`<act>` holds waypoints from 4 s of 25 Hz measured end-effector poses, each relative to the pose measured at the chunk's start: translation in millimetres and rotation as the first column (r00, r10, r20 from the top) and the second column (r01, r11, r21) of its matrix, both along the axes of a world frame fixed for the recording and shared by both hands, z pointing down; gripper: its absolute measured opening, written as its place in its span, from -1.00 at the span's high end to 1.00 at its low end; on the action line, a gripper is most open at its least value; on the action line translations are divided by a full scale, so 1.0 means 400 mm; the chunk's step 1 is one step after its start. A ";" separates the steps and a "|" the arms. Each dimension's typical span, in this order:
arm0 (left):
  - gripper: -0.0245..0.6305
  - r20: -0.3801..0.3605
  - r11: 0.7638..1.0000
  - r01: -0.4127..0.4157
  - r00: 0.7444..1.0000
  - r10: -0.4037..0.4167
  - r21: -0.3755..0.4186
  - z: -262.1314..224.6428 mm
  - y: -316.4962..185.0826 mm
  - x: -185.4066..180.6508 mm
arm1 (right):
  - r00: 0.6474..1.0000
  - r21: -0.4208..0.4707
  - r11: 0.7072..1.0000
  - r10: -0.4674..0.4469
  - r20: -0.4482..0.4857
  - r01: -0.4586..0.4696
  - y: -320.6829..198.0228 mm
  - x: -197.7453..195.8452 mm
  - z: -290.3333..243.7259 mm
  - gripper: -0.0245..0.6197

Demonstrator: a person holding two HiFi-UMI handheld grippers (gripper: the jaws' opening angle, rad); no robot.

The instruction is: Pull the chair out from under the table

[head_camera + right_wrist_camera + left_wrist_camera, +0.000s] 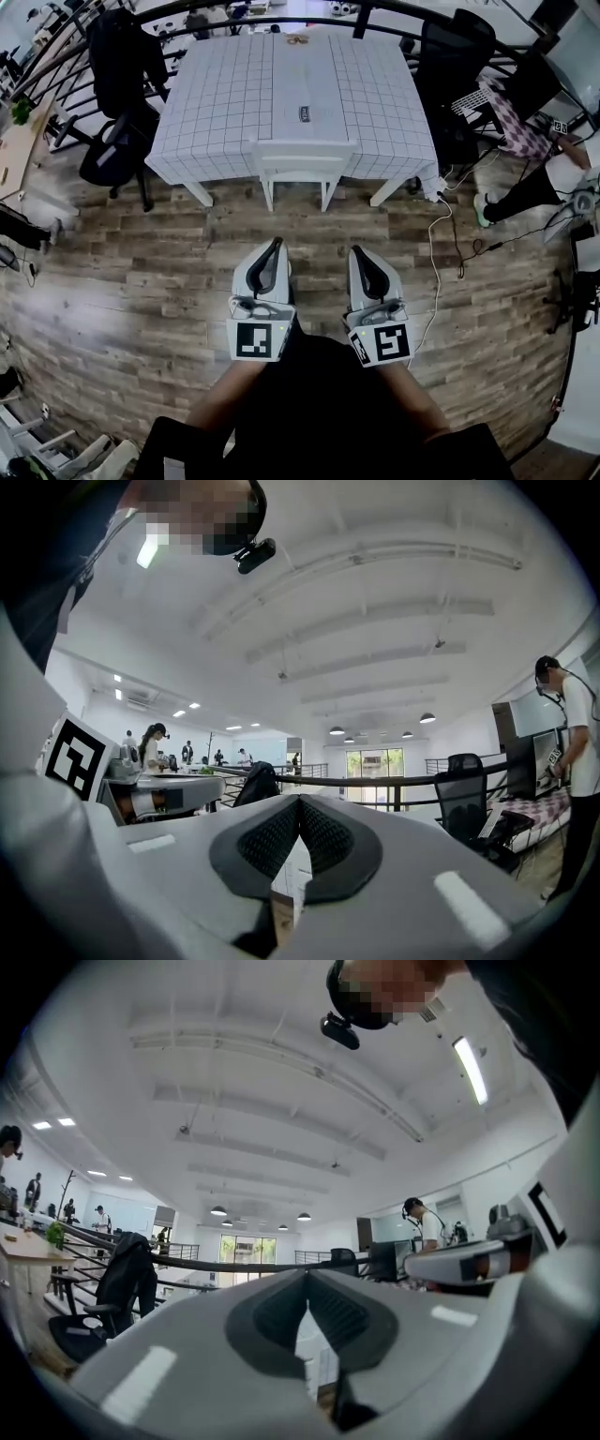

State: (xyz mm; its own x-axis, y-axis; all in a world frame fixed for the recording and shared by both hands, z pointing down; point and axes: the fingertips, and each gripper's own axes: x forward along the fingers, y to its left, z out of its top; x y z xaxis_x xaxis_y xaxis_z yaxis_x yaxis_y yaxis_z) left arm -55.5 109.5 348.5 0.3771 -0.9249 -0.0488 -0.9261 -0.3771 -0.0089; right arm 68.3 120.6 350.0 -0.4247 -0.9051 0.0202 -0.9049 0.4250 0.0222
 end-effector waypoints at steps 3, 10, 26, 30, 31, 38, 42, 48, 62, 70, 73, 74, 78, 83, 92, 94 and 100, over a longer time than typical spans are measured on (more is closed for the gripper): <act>0.90 -0.010 1.000 0.015 1.000 -0.015 0.005 0.040 -0.025 0.041 | 0.999 -0.014 0.999 -0.037 -0.007 0.036 -0.038 0.029 0.050 0.93; 0.90 -0.083 0.997 0.001 0.996 -0.007 -0.079 0.070 -0.285 -0.092 | 0.996 -0.112 0.993 -0.048 -0.077 0.039 -0.286 -0.070 0.067 0.93; 0.90 -0.075 0.983 -0.108 0.992 0.097 -0.149 0.129 -0.643 -0.153 | 0.996 -0.162 0.987 -0.009 -0.085 -0.005 -0.651 -0.156 0.122 0.93; 0.90 -0.064 0.982 -0.098 0.994 0.089 -0.162 0.140 -0.645 -0.143 | 0.998 -0.177 0.984 0.000 -0.066 -0.011 -0.660 -0.136 0.141 0.93; 0.90 -0.059 0.980 -0.094 0.995 0.085 -0.175 0.147 -0.663 -0.143 | 0.998 -0.182 0.983 0.002 -0.056 -0.012 -0.684 -0.133 0.141 0.93; 0.90 -0.005 0.977 -0.062 0.998 0.063 -0.203 0.170 -0.668 -0.079 | 0.998 -0.149 0.989 -0.031 -0.047 0.024 -0.731 -0.071 0.125 0.93; 0.90 -0.001 0.966 -0.061 0.998 0.062 -0.252 0.199 -0.728 -0.074 | 0.998 -0.233 0.971 -0.058 -0.002 0.056 -0.802 -0.066 0.148 0.93; 0.90 0.035 0.962 -0.066 0.996 0.077 -0.267 0.248 -0.769 -0.026 | 0.977 -0.251 0.948 -0.210 -0.034 0.195 -0.823 -0.088 0.194 0.93; 0.76 0.269 0.865 -0.221 0.890 0.367 -0.451 0.420 -0.827 0.028 | 0.874 -0.423 0.860 -0.415 -0.254 0.285 -0.884 -0.018 0.403 0.86; 0.40 0.335 0.659 -0.295 0.678 0.655 -0.692 0.641 -0.811 0.068 | 0.581 -0.670 0.639 -0.727 -0.366 0.377 -0.867 -0.036 0.630 0.54; 0.38 0.350 0.632 -0.282 0.639 0.685 -0.722 0.687 -0.836 0.061 | 0.490 -0.722 0.587 -0.781 -0.388 0.365 -0.862 -0.031 0.706 0.52; 0.37 0.350 0.622 -0.279 0.629 0.694 -0.732 0.699 -0.845 0.060 | 0.472 -0.733 0.580 -0.788 -0.395 0.356 -0.865 -0.028 0.727 0.52; 0.37 0.351 0.577 -0.268 0.578 0.737 -0.771 0.748 -0.876 0.053 | 0.353 -0.781 0.540 -0.830 -0.431 0.316 -0.867 -0.019 0.810 0.51; 0.37 0.366 0.514 -0.244 0.465 0.806 -0.823 0.818 -0.890 0.056 | 0.238 -0.817 0.510 -0.857 -0.457 0.269 -0.893 -0.014 0.877 0.48; 0.37 0.338 0.425 -0.204 0.354 0.872 -0.882 0.888 -0.916 0.070 | 0.149 -0.824 0.509 -0.861 -0.487 0.248 -0.941 -0.031 0.909 0.50; 0.37 0.329 0.400 -0.199 0.313 0.891 -0.894 0.907 -0.912 0.072 | 0.113 -0.838 0.490 -0.871 -0.478 0.239 -0.937 -0.033 0.927 0.50; 0.37 0.283 0.333 -0.182 0.255 0.925 -0.925 0.968 -0.892 0.075 | 0.138 -0.881 0.432 -0.901 -0.412 0.191 -0.923 -0.035 0.998 0.50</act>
